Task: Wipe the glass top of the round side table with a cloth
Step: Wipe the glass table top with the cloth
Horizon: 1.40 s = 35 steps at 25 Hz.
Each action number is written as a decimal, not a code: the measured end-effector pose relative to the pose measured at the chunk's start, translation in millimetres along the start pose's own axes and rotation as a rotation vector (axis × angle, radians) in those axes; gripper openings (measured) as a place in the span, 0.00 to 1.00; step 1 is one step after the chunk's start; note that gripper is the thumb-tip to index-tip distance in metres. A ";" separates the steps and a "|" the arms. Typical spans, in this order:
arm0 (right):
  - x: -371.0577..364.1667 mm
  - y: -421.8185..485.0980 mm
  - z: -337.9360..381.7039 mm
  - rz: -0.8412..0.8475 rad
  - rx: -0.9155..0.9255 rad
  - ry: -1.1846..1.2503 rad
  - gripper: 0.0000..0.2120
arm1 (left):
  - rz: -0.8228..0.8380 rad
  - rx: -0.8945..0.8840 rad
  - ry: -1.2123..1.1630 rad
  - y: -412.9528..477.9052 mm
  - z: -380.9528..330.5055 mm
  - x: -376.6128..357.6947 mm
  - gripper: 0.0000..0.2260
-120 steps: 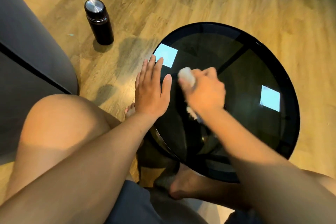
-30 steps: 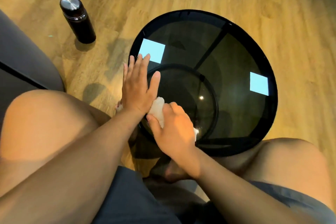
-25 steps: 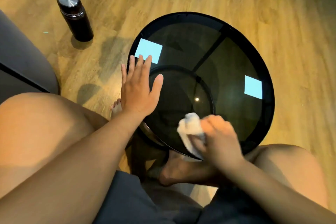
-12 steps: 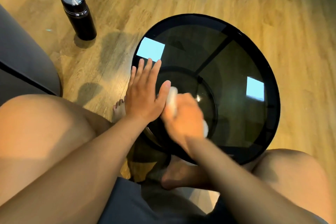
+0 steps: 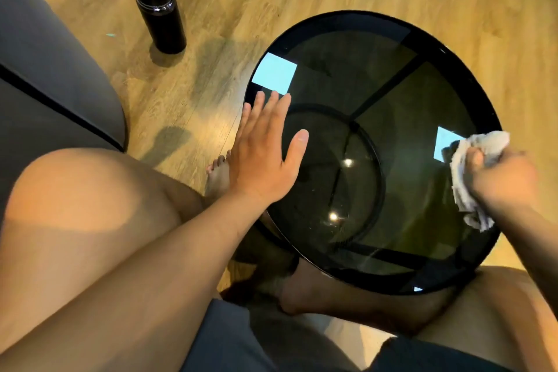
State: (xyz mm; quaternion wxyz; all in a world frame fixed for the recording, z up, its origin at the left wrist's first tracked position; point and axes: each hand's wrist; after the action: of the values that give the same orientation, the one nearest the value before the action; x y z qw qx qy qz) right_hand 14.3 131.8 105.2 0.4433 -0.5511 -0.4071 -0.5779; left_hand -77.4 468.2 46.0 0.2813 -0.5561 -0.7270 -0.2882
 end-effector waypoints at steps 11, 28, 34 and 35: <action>-31.0 -133.8 189.1 0.247 0.825 0.194 0.11 | -0.059 -0.026 -0.091 -1.6 -0.1 0.5 0.28; -35.7 -92.2 248.7 0.206 0.610 0.122 0.12 | -0.169 0.073 -0.290 -3.7 1.3 -0.9 0.27; -13.2 -104.0 142.1 0.243 0.788 0.038 0.13 | -0.037 0.207 -0.149 -2.7 2.1 -2.3 0.32; -8.5 -88.4 102.2 0.177 0.685 -0.049 0.13 | -0.028 0.167 -0.098 -2.0 3.3 -2.1 0.31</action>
State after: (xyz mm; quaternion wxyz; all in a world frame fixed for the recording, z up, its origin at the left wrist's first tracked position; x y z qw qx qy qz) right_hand -42.4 254.7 104.6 0.6409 -0.4172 -0.5387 -0.3537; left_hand -79.1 468.8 42.0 0.2869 -0.5340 -0.7690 -0.2029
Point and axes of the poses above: each hand's wrist, its own y-axis towards the middle knuckle, its own x-axis out of the back of the hand, z = x × y, and after that the axes turned 2 degrees about z, right-handed
